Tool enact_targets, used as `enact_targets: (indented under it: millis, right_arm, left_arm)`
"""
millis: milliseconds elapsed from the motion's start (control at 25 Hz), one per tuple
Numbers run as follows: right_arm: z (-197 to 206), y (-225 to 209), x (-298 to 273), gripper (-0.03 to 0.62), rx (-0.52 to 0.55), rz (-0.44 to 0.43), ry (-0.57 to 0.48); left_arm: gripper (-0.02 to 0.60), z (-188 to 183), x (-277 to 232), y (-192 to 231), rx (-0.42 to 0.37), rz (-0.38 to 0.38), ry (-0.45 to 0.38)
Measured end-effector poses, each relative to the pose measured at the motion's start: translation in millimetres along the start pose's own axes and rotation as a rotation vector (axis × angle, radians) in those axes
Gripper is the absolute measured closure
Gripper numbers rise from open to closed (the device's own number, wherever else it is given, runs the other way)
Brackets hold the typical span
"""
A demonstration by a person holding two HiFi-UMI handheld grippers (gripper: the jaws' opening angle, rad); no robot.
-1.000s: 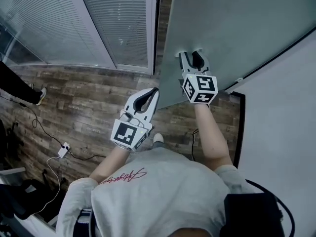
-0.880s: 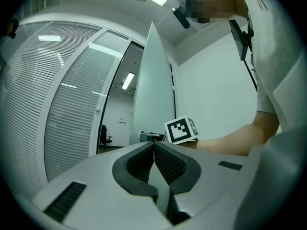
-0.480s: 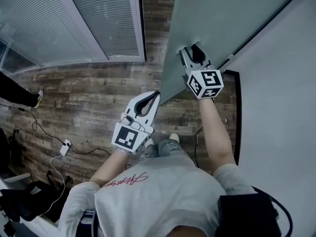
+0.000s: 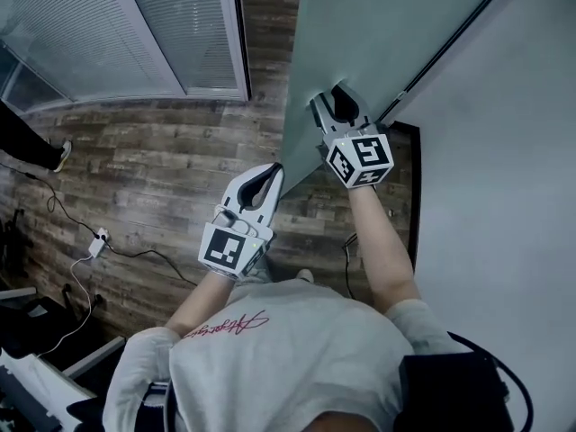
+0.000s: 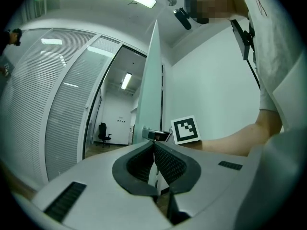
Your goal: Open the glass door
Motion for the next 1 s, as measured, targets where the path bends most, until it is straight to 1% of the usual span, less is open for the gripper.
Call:
enact_targets:
  millis: [120, 200, 280, 360, 440, 640, 720, 800, 880, 1000]
  right_arm:
    - [6, -6, 29, 0.462, 0.006, -0.041, -0.006]
    - [11, -8, 51, 0.462, -0.001, -0.053, -0.005]
    - [15, -12, 71, 0.462, -0.006, -0.055, 0.013]
    - [19, -18, 88, 0.462, -0.008, -0.055, 0.03]
    - [22, -23, 106, 0.462, -0.01, -0.046, 0.035]
    - [24, -29, 155, 0.462, -0.021, -0.024, 0.02]
    - [24, -37, 177, 0.462, -0.034, -0.034, 0.012]
    - [23, -48, 200, 0.462, -0.032, -0.046, 0.013]
    - [28, -59, 221, 0.462, -0.021, -0.061, 0.022]
    - [41, -75, 249, 0.462, -0.02, -0.11, 0.013]
  left_arm:
    - [0.565, 14, 2, -42, 0.005, -0.021, -0.011]
    - [0.565, 21, 4, -66, 0.014, -0.028, -0.007]
    - [0.565, 23, 5, -87, 0.019, -0.018, -0.005]
    - [0.565, 20, 2, -103, 0.002, 0.007, -0.003]
    - [0.565, 16, -1, -114, -0.021, 0.051, -0.001]
    - [0.565, 8, -9, -142, -0.065, 0.207, 0.012]
    - [0.565, 6, -15, -157, -0.096, 0.267, 0.022]
    - [0.565, 6, -22, -173, -0.122, 0.31, 0.04]
    - [0.565, 8, -29, -192, -0.129, 0.35, 0.061]
    - [0.565, 14, -43, -227, -0.144, 0.409, 0.069]
Point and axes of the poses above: the fingertips, and each gripper's own axes: x backward along the fingers, y to its left, z out of its underside, the point moved 8 cm from there along x, backward along the fingers, and after that the axes turned 14 degrees about y, right-handed, at the moved point
